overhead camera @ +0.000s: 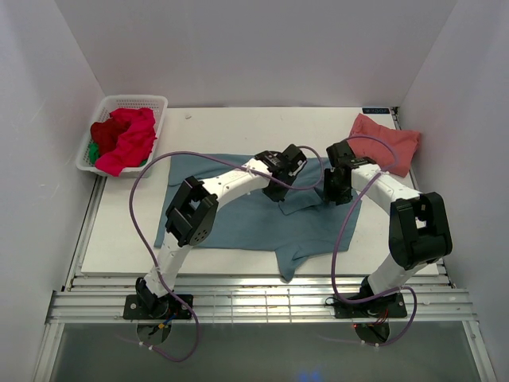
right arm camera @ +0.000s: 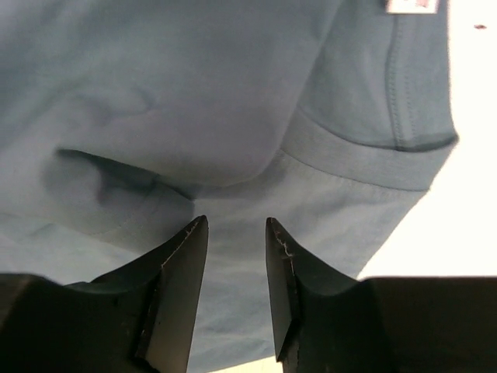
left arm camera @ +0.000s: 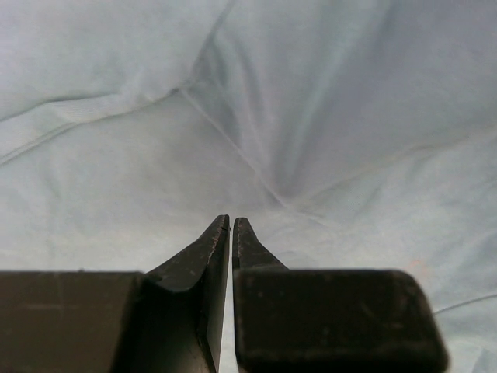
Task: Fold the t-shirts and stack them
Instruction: Fold the flattened tshirt in 1/3 of the way
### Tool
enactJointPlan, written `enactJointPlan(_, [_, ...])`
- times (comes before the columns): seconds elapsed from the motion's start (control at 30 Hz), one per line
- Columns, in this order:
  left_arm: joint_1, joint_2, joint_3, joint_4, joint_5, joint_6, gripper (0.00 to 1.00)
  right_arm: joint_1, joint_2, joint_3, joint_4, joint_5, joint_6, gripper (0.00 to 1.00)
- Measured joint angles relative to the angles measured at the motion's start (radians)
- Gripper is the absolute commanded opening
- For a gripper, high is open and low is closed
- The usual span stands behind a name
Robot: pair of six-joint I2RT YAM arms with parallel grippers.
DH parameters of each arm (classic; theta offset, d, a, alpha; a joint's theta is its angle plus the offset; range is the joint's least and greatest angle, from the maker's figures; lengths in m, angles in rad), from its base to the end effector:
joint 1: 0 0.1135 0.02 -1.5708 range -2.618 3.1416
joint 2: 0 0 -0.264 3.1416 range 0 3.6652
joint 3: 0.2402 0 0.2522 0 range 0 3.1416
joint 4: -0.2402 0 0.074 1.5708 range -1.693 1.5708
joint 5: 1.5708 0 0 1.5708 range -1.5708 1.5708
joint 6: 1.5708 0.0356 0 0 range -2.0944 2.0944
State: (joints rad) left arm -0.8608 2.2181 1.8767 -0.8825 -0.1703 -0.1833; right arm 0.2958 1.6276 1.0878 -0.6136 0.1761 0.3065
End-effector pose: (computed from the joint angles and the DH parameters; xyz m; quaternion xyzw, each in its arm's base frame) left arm 0.3091 -0.3504 0.1960 0.3123 0.9305 -0.0131 0.1908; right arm 0.3081 0.0874 0.2030 0.0234 0.9744 -0.0209 0.2226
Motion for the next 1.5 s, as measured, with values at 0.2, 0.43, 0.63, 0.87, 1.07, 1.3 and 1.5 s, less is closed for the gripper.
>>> enactJointPlan(0.2, [0.009,0.002,0.025,0.0,-0.018,-0.008,0.17,0.0,0.011,-0.004,0.064,-0.066,0.0,0.41])
enactJointPlan(0.43, [0.05,0.031,0.153,0.058,-0.051,-0.057,0.18,0.0,0.061,-0.004,0.119,-0.117,0.001,0.41])
enactJointPlan(0.63, [0.176,0.072,0.253,0.1,-0.072,-0.087,0.18,0.0,0.057,-0.015,0.126,-0.158,0.012,0.42])
enactJointPlan(0.87, [0.293,0.205,0.378,0.117,-0.06,-0.121,0.18,0.0,-0.068,-0.1,0.12,-0.149,0.024,0.43])
enactJointPlan(1.07, [0.28,0.262,0.347,0.138,-0.022,-0.132,0.17,0.0,-0.063,-0.116,0.145,-0.181,0.036,0.43])
enactJointPlan(1.3, [0.264,0.254,0.28,0.176,-0.007,-0.14,0.17,0.0,-0.029,-0.116,0.184,-0.234,0.057,0.44])
enactJointPlan(1.5, [0.264,0.245,0.256,0.196,0.001,-0.151,0.16,0.0,0.008,-0.116,0.203,-0.249,0.057,0.42])
